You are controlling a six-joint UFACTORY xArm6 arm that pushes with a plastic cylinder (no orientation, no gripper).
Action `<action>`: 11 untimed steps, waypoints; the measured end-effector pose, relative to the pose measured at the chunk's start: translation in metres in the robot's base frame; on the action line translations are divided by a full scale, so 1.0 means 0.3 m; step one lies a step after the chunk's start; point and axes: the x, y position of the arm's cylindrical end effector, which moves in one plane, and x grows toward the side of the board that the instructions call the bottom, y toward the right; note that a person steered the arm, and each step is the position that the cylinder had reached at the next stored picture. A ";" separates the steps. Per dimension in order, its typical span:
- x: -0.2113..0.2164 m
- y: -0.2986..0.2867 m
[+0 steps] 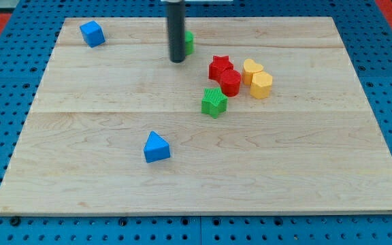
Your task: Push the green circle towards the top center
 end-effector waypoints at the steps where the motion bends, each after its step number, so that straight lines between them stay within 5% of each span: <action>1: -0.082 0.057; 3: -0.051 0.225; 5: -0.166 0.232; 11: -0.081 0.305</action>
